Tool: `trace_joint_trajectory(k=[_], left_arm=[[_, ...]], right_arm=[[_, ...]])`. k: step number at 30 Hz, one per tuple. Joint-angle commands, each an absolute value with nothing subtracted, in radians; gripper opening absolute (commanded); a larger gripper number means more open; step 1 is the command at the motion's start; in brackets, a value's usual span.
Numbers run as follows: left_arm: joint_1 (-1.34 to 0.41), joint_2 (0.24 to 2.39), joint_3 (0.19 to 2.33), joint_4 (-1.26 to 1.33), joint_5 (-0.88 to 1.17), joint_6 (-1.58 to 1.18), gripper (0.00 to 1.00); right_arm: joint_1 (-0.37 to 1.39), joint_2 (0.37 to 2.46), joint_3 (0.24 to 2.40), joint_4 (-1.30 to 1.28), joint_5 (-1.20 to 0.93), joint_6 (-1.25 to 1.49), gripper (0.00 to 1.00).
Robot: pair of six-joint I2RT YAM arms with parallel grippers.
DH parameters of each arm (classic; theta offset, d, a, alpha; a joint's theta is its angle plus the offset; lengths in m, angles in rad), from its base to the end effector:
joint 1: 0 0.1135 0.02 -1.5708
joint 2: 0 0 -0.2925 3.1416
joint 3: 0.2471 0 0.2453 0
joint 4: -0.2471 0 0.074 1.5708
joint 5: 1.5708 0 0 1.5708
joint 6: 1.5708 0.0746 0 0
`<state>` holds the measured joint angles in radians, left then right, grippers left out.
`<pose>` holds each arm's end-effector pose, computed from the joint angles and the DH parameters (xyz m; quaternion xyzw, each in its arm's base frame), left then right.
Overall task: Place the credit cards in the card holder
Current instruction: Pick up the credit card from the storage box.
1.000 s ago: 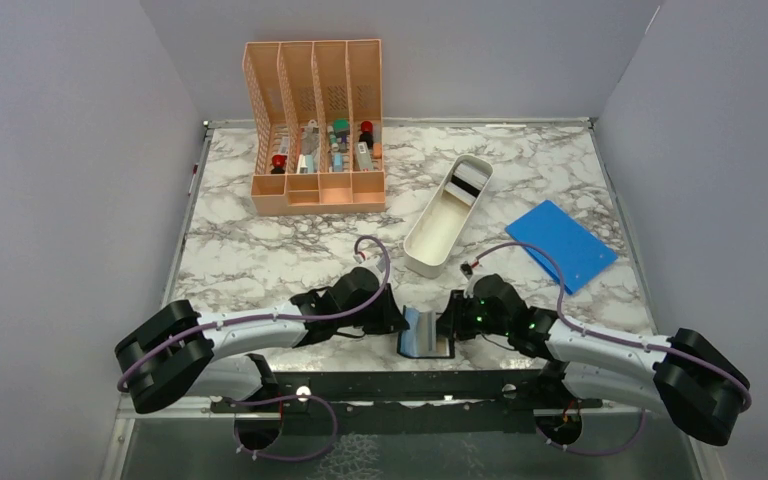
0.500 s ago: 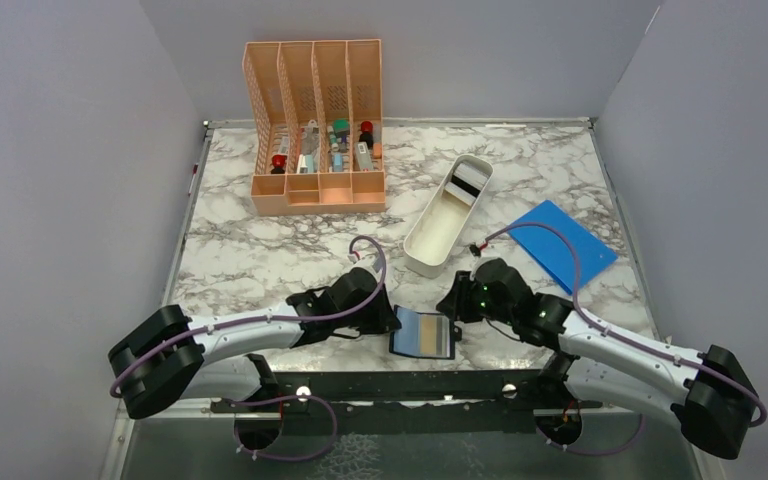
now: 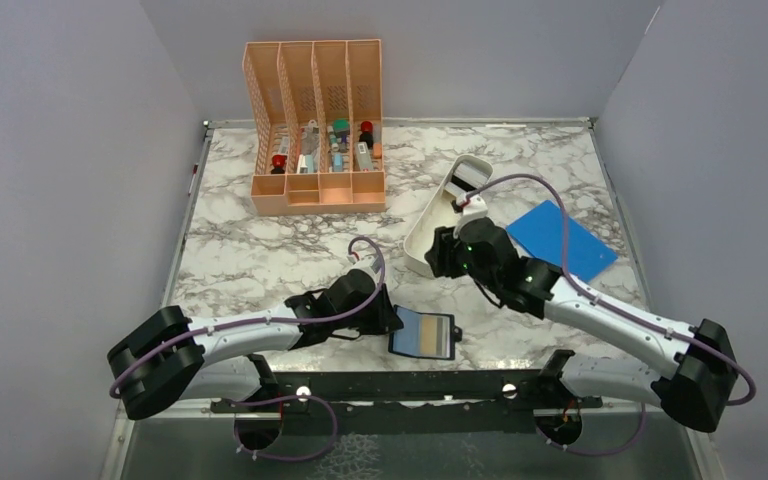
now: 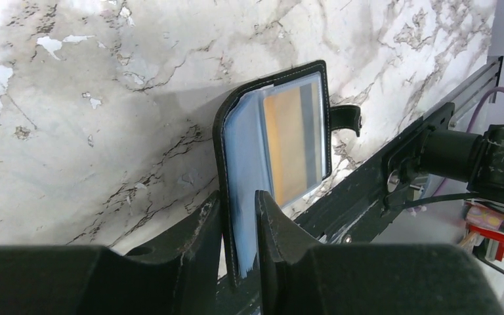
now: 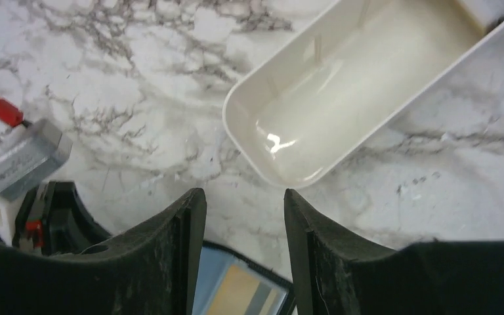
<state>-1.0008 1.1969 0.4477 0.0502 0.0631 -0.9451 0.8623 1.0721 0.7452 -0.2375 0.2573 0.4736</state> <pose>0.1265 -0.2061 0.1722 0.0386 0.9053 -0.3649 0.2139 0.1759 0.1760 0.2726 -0.1071 0.8644 0.2080 0.4451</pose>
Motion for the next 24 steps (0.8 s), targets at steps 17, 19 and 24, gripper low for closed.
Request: trace_joint_trajectory(k=[17, 19, 24], left_arm=[[-0.996, 1.208, 0.400, 0.153, 0.129, -0.971, 0.17], [-0.996, 1.200, 0.397, 0.153, 0.128, -0.972, 0.18], [-0.996, 1.181, 0.401, 0.145, 0.125, -0.968, 0.17]], right_arm=[[0.559, 1.688, 1.180, -0.017, 0.381, -0.356, 0.52], [0.539, 1.730, 1.189, -0.006, 0.352, -0.413, 0.52], [0.512, 1.808, 1.217, 0.036, 0.317, -0.522, 0.53]])
